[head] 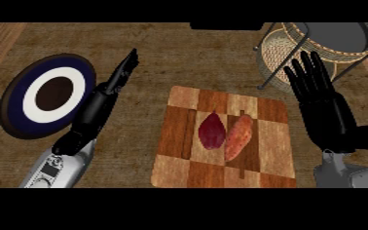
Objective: Pick the sweet potato from the cutting board and place it in the tiered basket
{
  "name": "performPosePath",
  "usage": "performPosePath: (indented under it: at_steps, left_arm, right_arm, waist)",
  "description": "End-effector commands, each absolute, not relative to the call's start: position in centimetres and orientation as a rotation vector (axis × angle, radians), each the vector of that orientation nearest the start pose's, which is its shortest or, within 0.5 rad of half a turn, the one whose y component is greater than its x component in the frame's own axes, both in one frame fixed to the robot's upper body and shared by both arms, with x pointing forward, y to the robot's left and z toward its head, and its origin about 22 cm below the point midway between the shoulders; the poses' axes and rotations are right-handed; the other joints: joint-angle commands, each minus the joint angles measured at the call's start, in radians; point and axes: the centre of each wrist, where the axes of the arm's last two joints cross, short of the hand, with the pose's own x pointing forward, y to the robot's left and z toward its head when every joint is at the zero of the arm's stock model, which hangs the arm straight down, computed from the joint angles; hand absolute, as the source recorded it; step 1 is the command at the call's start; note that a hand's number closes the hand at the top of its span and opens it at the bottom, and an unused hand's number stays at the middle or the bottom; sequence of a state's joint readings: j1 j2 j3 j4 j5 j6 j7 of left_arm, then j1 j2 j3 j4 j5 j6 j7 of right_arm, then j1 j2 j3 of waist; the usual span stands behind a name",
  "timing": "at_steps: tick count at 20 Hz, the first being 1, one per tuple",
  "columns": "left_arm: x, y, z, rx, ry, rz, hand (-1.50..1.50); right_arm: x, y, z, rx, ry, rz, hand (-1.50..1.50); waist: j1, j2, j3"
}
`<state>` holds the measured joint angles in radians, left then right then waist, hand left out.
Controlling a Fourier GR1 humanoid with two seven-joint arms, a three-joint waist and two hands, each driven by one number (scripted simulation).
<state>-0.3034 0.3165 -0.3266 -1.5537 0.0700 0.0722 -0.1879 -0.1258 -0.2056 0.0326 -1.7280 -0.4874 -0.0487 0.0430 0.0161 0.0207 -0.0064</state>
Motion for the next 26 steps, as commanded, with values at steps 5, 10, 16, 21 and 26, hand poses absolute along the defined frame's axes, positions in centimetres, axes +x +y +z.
performPosePath:
  at_steps: [5, 10, 16, 21, 26]
  left_arm:
    - [28.1, 22.7, 2.9, 0.203, -1.749, -0.187, 0.0]
    - [27.5, 21.5, 1.5, 0.187, -1.664, -0.103, 0.0]
    - [26.5, 22.4, 2.2, 0.193, -1.673, -0.114, 0.0]
    - [27.4, 22.1, 3.5, 0.214, -1.654, -0.086, 0.0]
    - [27.1, 21.0, 2.3, 0.199, -1.665, -0.102, 0.0]
  right_arm:
    - [24.7, -30.9, 8.0, 0.23, -1.973, -0.411, 1.5]
    - [23.6, -29.6, 1.0, 0.418, -1.722, -0.714, -1.5]
    - [18.7, -34.2, 0.8, 0.578, -1.872, -0.411, -1.5]
    - [16.5, -37.1, 5.7, 0.283, -1.843, 0.016, -1.5]
    - [16.7, -38.3, 13.3, -0.058, -1.755, 0.525, -1.5]
  waist:
    - [-0.031, -0.024, 0.008]
    - [-0.021, -0.017, 0.011]
    - [-0.025, -0.023, 0.007]
    - [-0.036, -0.028, 0.005]
    - [-0.04, -0.026, 0.0]
